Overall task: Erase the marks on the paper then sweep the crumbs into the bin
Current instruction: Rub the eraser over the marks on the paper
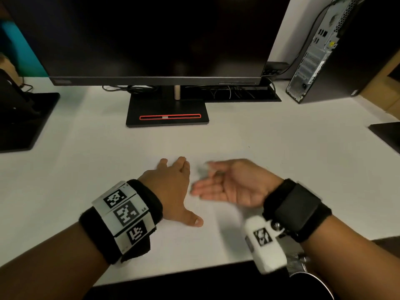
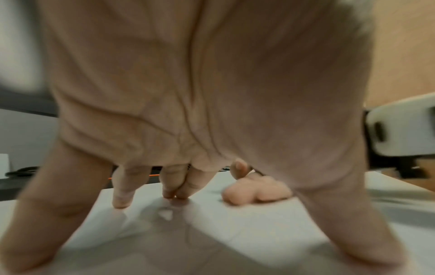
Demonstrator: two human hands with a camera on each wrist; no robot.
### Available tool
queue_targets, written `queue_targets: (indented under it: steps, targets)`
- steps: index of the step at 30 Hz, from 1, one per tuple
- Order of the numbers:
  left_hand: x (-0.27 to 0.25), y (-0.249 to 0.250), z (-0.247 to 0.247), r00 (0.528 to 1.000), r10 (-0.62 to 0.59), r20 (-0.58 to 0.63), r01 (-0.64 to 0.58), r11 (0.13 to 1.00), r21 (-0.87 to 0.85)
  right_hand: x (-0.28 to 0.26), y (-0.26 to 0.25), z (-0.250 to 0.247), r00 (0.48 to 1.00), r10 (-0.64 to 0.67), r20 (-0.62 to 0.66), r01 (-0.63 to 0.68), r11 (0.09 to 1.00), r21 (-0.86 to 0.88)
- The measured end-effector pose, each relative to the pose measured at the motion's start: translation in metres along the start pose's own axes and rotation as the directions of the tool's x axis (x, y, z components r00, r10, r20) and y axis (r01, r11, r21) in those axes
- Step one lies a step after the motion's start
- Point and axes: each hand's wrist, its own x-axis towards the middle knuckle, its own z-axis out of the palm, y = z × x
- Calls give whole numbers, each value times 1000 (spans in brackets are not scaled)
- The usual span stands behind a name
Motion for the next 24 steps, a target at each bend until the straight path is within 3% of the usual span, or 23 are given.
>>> queue_targets:
  steps: [2,3,5,6,7,8,10,12,13,14,15,17,19,20,21,22,24]
  targets:
    - [-2,0,0,1000,0,8,0,1000,0,4,-16,-28,955,-167,-247,223,950,218]
    - [-3,-1,1,1000,1,10,-1,1000,-4,2,-25,-42,887,-247,-391,363,895,259]
    - [-5,-1,2,1000,2,15,-2,1000,-3,-9,-40,-68,700,-356,-619,553,819,154]
    - [-4,-1,2,1000,2,16,-2,1000,3,-15,-44,-73,631,-393,-669,593,800,90]
    - [-4,-1,2,1000,2,16,-2,1000,8,-22,-46,-72,610,-424,-670,614,787,61]
    - [-4,-1,2,1000,0,17,0,1000,5,-26,-45,-64,632,-454,-628,621,782,60]
    - [-4,0,1,1000,-2,21,2,1000,-4,-32,-32,-40,781,-460,-422,542,836,91]
    - [-4,0,2,1000,0,17,0,1000,-13,-34,-11,-20,942,-315,-113,318,948,6]
    - [-6,-1,4,1000,3,11,-3,1000,-18,-32,-2,-19,977,-214,-12,213,975,-58]
    - [-8,-2,5,1000,6,8,-6,1000,-22,-29,3,-22,989,-146,11,146,985,-90]
    - [-10,-2,7,1000,9,11,-8,1000,-26,-27,2,-30,991,-127,-31,126,991,-44]
    - [-16,-3,11,1000,13,16,-12,999,-36,-21,-11,-58,935,-231,-268,283,943,175]
    - [-21,-2,15,1000,9,19,-8,999,-40,-25,-28,-85,770,-346,-537,527,819,227]
    - [-23,-2,16,1000,7,21,-6,999,-39,-30,-34,-94,693,-393,-605,602,777,185]
    - [-24,-1,17,1000,5,22,-4,999,-39,-36,-38,-97,652,-425,-628,631,764,139]
    - [-25,-1,17,1000,3,21,-3,999,-39,-42,-39,-95,660,-445,-606,623,775,109]
    - [-27,-2,18,1000,0,27,2,999,-41,-52,-32,-76,752,-458,-474,513,858,-16]
